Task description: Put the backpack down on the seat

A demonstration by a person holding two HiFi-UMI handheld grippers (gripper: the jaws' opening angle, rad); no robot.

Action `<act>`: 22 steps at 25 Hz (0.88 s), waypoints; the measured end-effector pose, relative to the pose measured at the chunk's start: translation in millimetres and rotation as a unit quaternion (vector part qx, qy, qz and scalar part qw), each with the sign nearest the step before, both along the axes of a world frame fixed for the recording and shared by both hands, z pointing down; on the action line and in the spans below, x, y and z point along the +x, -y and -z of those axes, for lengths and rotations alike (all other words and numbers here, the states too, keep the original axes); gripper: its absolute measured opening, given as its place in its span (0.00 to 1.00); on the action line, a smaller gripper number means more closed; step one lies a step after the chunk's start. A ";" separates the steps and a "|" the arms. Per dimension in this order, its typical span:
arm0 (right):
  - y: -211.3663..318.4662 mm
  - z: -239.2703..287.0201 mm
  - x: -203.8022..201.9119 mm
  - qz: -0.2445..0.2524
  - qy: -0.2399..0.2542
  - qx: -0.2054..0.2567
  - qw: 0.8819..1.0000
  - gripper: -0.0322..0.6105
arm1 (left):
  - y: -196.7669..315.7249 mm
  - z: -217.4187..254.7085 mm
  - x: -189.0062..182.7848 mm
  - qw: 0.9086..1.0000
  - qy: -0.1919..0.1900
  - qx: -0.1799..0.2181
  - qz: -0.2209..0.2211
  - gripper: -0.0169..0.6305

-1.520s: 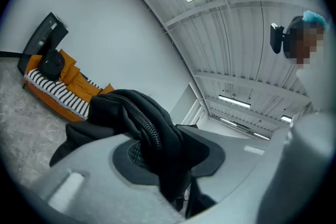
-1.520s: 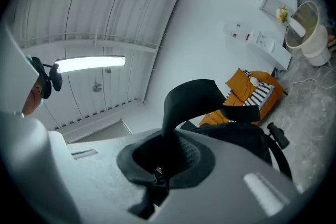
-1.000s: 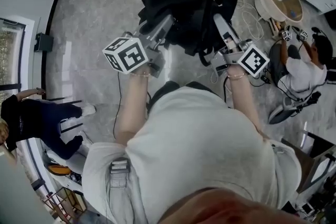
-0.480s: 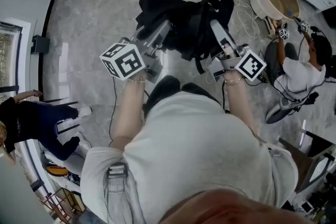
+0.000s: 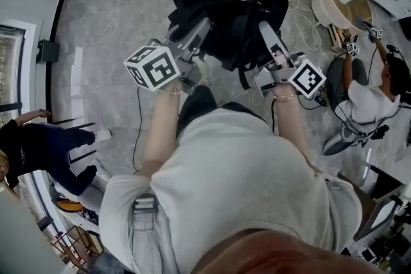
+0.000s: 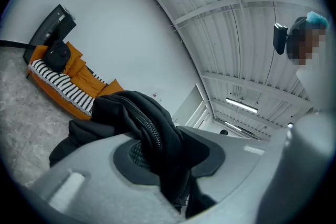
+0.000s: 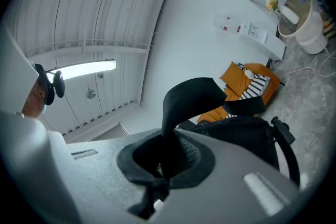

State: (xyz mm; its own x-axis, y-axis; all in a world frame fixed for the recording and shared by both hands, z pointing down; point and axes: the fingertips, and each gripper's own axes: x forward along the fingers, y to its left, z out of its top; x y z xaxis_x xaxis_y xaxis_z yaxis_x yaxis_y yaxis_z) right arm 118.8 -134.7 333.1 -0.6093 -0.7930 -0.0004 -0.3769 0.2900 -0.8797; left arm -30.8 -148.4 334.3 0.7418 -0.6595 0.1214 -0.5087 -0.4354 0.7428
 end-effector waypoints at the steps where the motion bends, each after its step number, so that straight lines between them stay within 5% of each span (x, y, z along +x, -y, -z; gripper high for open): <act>1: -0.3 1.4 0.0 -0.001 0.003 0.003 1.000 0.07 | -0.8 1.1 -0.6 1.000 0.000 0.001 -0.003 0.19; 14: -10.8 19.5 -1.1 -0.022 0.001 0.047 0.999 0.07 | -10.4 19.3 1.2 0.999 -0.001 0.037 -0.027 0.19; 22: -8.8 20.4 0.8 -0.032 0.025 0.028 0.999 0.07 | -6.9 23.1 4.2 0.999 -0.014 0.040 -0.033 0.19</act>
